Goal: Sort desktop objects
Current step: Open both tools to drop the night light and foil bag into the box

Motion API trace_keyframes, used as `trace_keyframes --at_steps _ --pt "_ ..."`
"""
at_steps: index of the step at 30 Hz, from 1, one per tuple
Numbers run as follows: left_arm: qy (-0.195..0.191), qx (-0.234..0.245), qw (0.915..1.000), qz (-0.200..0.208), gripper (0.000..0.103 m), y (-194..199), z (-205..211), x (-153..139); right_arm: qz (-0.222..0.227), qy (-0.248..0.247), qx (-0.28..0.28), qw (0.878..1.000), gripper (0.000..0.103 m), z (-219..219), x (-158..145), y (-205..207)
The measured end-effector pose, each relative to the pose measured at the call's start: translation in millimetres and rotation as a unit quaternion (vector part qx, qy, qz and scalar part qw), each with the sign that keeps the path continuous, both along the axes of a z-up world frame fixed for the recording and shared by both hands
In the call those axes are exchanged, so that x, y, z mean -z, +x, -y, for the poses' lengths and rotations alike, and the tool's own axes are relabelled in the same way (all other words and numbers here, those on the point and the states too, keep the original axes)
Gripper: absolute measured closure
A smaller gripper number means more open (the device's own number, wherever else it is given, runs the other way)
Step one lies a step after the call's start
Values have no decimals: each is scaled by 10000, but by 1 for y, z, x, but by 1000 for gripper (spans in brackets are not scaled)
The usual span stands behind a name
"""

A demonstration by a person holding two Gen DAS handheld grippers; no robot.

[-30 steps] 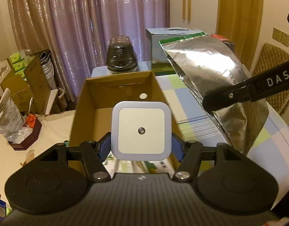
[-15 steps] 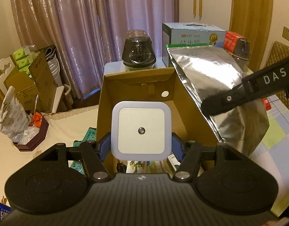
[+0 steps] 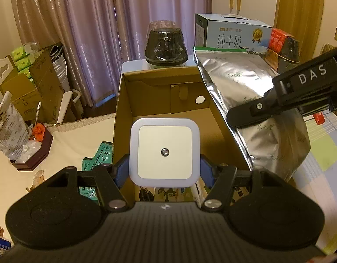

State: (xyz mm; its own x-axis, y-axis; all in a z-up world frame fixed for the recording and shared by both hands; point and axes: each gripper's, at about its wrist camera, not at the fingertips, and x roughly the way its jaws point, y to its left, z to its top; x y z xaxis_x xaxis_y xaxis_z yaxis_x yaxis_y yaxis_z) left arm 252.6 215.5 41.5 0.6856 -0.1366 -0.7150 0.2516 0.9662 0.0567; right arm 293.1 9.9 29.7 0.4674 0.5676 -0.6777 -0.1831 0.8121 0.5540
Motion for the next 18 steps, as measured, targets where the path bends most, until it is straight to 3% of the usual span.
trace_keyframes --at_steps 15,18 --pt "-41 -150 9999 16 42 12 -7 5 -299 244 356 9986 69 7 14 7" --pt "-63 -170 9998 28 42 10 -8 4 -436 592 530 9959 57 15 17 10"
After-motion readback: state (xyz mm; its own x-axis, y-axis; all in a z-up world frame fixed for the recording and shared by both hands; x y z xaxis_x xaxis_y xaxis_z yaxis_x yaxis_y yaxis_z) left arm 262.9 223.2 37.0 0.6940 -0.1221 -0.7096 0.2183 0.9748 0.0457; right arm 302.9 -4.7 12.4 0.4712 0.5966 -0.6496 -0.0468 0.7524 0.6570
